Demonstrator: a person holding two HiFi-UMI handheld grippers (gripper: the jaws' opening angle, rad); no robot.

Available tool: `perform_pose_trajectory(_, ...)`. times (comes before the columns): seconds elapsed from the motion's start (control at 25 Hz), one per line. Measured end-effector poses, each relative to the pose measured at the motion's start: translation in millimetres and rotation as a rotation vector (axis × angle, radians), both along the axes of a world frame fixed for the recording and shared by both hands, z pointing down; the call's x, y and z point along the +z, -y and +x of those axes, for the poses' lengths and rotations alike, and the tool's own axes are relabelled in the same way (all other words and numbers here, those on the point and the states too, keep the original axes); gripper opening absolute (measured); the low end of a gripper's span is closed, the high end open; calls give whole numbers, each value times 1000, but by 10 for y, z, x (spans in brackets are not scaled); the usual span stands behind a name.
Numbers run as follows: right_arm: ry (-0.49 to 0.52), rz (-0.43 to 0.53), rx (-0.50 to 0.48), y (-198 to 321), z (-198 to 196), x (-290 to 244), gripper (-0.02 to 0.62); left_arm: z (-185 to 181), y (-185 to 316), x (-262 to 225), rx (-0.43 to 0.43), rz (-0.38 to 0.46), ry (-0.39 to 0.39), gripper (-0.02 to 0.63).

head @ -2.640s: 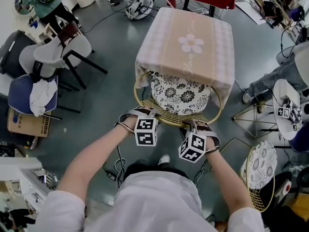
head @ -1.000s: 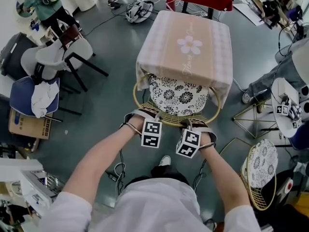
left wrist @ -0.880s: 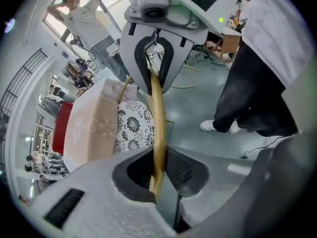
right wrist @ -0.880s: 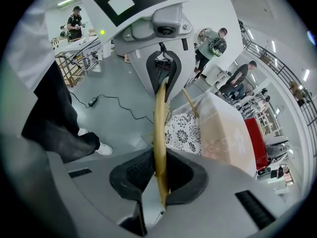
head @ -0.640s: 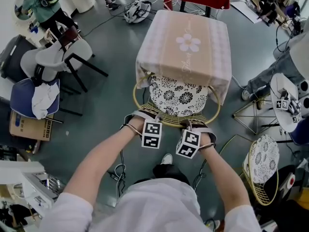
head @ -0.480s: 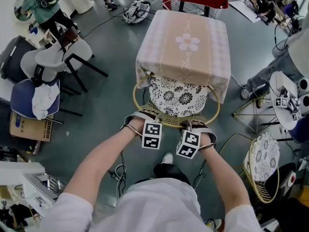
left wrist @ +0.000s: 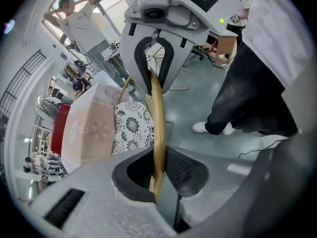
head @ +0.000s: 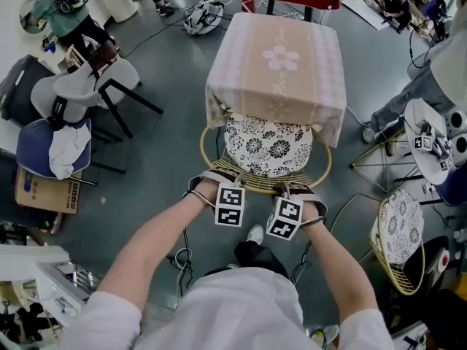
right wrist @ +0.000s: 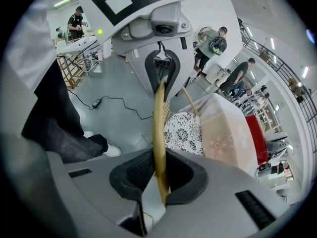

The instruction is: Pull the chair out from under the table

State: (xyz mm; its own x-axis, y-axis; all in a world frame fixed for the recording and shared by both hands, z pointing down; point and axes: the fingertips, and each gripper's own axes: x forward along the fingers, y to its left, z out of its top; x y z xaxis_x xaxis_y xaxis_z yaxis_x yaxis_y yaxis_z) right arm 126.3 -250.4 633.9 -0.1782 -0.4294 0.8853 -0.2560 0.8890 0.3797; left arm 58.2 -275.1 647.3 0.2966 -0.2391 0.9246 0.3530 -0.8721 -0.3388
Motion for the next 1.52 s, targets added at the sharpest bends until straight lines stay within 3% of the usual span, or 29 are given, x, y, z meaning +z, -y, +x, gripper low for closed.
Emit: perform_pose_trajectory(1.52, -15, -2, 14, -1037, -417, 0, 41, -403, -1027, 28, 33, -3, -4, 48)
